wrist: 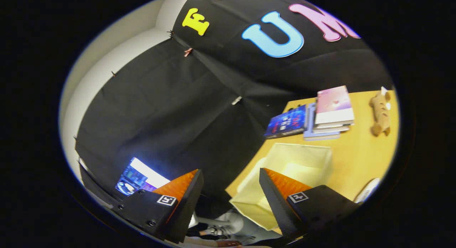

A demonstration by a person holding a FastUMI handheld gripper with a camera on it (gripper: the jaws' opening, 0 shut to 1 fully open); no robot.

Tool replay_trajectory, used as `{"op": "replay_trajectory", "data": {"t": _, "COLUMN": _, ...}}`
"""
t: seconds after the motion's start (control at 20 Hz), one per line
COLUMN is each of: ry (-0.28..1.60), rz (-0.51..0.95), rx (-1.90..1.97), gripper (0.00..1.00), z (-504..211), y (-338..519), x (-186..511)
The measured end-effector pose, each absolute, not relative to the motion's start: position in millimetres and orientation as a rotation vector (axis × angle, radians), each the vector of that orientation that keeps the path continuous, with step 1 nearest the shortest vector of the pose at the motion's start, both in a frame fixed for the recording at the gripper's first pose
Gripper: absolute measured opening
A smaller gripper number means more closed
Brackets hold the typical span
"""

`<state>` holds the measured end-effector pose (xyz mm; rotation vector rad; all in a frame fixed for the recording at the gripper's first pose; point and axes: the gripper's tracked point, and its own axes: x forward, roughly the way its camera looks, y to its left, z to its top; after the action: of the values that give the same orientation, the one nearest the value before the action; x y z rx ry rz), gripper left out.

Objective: Open the storage box then place both shoes into the box .Put the left shoe in first, then the right shoe, with the right side of both shoes facing outward in a uniform manner.

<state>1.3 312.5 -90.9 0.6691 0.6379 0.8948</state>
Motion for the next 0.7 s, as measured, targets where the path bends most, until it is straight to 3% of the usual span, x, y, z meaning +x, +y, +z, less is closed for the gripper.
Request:
{"op": "replay_trajectory", "data": {"t": 0.25, "ry": 0.698, "rz": 0.628, "rx": 0.496, "gripper": 0.98, "z": -163, "y": 212, "x": -17}}
{"op": "replay_trajectory", "data": {"t": 0.6, "ry": 0.882, "rz": 0.381, "rx": 0.212, "gripper": 0.96, "z": -296, "y": 91, "x": -67}}
{"op": "replay_trajectory", "data": {"t": 0.65, "ry": 0.907, "rz": 0.358, "rx": 0.191, "gripper": 0.94, "z": -314, "y": 81, "x": -75}}
{"op": "replay_trajectory", "data": {"t": 0.7, "ry": 0.928, "rz": 0.338, "rx": 0.178, "gripper": 0.84, "z": -329, "y": 74, "x": -81}}
